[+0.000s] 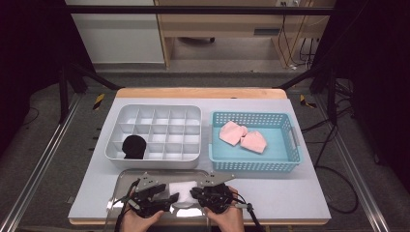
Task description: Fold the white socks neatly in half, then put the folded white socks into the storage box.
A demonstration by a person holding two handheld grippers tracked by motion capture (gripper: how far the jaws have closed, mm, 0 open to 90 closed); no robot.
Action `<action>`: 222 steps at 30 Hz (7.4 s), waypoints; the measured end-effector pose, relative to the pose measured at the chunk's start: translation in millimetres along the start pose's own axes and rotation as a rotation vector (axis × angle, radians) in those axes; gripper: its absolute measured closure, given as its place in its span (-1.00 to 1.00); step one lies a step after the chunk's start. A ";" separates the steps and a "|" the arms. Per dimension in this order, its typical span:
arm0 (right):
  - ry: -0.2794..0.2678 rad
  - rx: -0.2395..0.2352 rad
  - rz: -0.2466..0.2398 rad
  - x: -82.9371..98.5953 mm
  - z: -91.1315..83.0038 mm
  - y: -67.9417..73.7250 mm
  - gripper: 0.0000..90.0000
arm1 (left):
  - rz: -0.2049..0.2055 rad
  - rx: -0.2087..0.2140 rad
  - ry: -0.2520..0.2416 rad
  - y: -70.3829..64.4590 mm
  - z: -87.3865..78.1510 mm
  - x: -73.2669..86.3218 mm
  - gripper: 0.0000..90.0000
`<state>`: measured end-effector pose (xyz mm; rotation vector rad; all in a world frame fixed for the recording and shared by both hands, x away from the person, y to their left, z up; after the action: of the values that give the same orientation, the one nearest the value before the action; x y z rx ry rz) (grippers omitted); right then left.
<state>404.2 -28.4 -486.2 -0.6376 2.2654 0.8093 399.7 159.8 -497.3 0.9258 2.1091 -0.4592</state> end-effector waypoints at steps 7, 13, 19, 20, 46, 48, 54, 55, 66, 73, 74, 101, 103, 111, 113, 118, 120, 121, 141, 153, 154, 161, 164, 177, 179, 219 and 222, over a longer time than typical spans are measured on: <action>0.014 0.032 0.010 4.2 0.9 -4.3 0.86 | -0.005 0.060 -0.007 -5.7 10.0 0.7 -0.33; 0.013 0.049 0.018 5.1 1.1 -8.3 0.87 | 0.000 0.090 0.000 -11.0 14.7 -3.7 -0.19; 0.001 0.040 0.024 5.0 0.9 -9.9 0.86 | -0.072 0.163 -0.011 -9.9 12.1 -4.3 0.29; -0.003 0.041 0.023 4.7 0.4 -10.0 0.86 | -0.066 0.158 -0.012 -10.5 11.2 -5.4 0.34; -0.250 0.234 0.112 18.4 -80.4 -86.7 0.45 | 0.005 -0.049 -0.154 38.1 -57.6 -56.6 0.46; -0.256 0.244 0.121 20.7 -83.6 -90.6 0.42 | 0.003 -0.067 -0.157 43.8 -59.8 -59.1 0.46; -0.278 0.265 0.138 23.9 -91.6 -98.5 0.36 | 0.021 -0.100 -0.163 58.8 -66.9 -68.9 0.46; -0.280 0.265 0.145 24.3 -92.7 -99.3 0.36 | 0.020 -0.106 -0.163 60.9 -68.4 -70.8 0.45; -0.283 0.271 0.152 27.8 -95.6 -104.0 0.31 | 0.020 -0.161 -0.144 86.6 -78.2 -86.5 0.45; -0.282 0.276 0.152 28.8 -96.3 -105.0 0.31 | 0.006 -0.175 -0.122 103.6 -77.3 -91.4 0.45; -0.281 0.275 0.151 29.0 -96.3 -105.0 0.31 | 0.002 -0.179 -0.116 106.0 -76.1 -91.7 0.45; -0.237 0.253 0.146 32.7 -85.9 -105.1 0.34 | 0.039 -0.187 0.109 145.4 -42.5 -77.1 0.45; -0.237 0.254 0.143 32.9 -85.7 -105.5 0.34 | 0.070 -0.189 0.127 143.2 -40.3 -77.5 0.45; -0.240 0.253 0.151 34.2 -86.7 -107.0 0.34 | 0.160 -0.152 0.217 130.3 -27.8 -77.9 0.46; -0.240 0.251 0.152 34.3 -86.4 -107.0 0.34 | 0.165 -0.147 0.225 127.8 -24.8 -78.2 0.46; -0.233 0.245 0.153 34.3 -84.9 -106.7 0.34 | 0.134 -0.124 0.244 126.7 -20.0 -77.7 0.47; -0.230 0.244 0.154 34.2 -83.9 -106.6 0.35 | 0.136 -0.125 0.258 125.6 -18.8 -78.0 0.47; -0.228 0.242 0.154 34.3 -83.6 -106.6 0.35 | 0.137 -0.131 0.267 124.7 -18.0 -77.8 0.47; -0.223 0.231 0.151 34.0 -81.8 -105.9 0.36 | 0.132 -0.173 0.416 118.6 8.2 -79.0 0.55; -0.218 0.228 0.152 34.8 -81.2 -106.0 0.32 | 0.065 -0.132 0.318 123.6 -0.4 -77.8 0.37; -0.221 0.227 0.152 34.6 -81.9 -106.3 0.31 | 0.067 -0.149 0.301 123.4 -3.2 -79.4 0.25; -0.233 0.230 0.158 34.5 -85.2 -108.0 0.31 | 0.030 -0.174 0.207 128.8 -8.0 -85.1 0.27; -0.231 0.233 0.157 34.3 -84.6 -108.6 0.33 | 0.050 -0.213 0.223 125.1 -2.7 -84.7 0.52; -0.222 0.227 0.149 33.3 -81.5 -106.6 0.34 | 0.053 -0.192 0.334 125.0 12.3 -73.8 0.55; -0.225 0.227 0.152 33.5 -82.5 -106.9 0.33 | 0.047 -0.184 0.306 124.5 8.2 -75.2 0.49; -0.340 0.236 0.162 19.8 -114.9 -105.3 0.23 | 0.057 -0.207 -0.098 89.5 -49.0 -74.7 0.04; -0.357 0.240 0.158 16.4 -120.5 -106.2 0.17 | 0.072 -0.214 -0.118 78.0 -53.3 -64.3 0.02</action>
<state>409.9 -188.3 -464.8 -0.1866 2.0558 0.6501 458.6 213.3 -415.3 0.8276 1.9663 -0.2396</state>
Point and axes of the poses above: each handheld gripper's, and its own axes: z roughly forward along the jaws, x roughly out of its underside, y roughly to its left, the point moved 4 cm from there along z, roughly forward along the jaws, and after that the axes turned 15 degrees about z, right-handed, at the moved point
